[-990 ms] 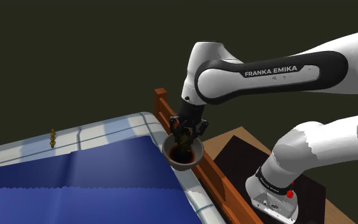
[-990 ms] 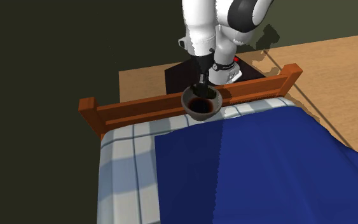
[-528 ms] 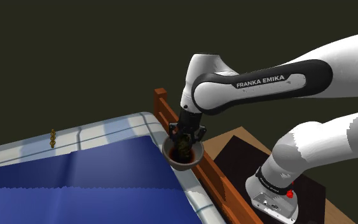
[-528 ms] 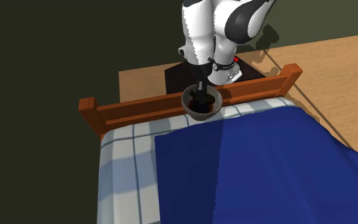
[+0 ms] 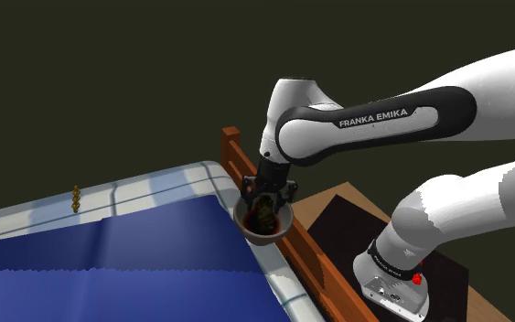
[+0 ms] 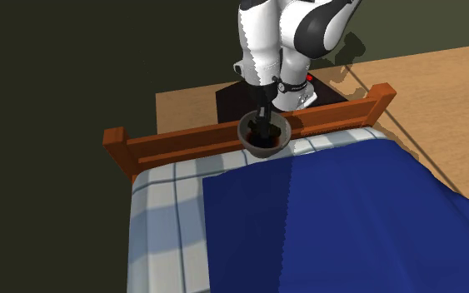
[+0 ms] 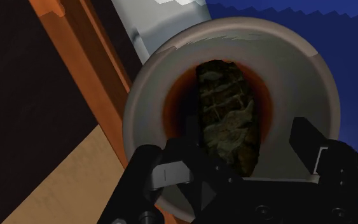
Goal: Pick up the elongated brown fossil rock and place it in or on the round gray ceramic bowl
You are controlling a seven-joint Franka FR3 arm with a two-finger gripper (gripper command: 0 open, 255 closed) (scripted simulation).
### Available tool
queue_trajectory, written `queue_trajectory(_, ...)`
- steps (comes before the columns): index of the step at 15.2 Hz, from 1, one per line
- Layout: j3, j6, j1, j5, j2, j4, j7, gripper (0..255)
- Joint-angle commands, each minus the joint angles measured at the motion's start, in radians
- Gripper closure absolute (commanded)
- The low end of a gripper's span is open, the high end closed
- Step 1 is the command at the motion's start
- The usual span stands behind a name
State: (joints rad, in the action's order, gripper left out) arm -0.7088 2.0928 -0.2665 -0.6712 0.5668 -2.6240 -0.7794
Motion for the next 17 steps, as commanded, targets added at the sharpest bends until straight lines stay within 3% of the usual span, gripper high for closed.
queue_trajectory(1, 0.000, 0.000, 0.000, 0.000, 0.000, 0.000, 0.000, 0)
queue_trajectory(5, 0.000, 0.000, 0.000, 0.000, 0.000, 0.000, 0.000, 0)
queue_trajectory(9, 0.076, -0.146, -0.008, 0.050, 0.067, 0.072, -0.009, 0)
queue_trajectory(17, 0.076, -0.146, -0.008, 0.051, 0.067, 0.072, -0.009, 0)
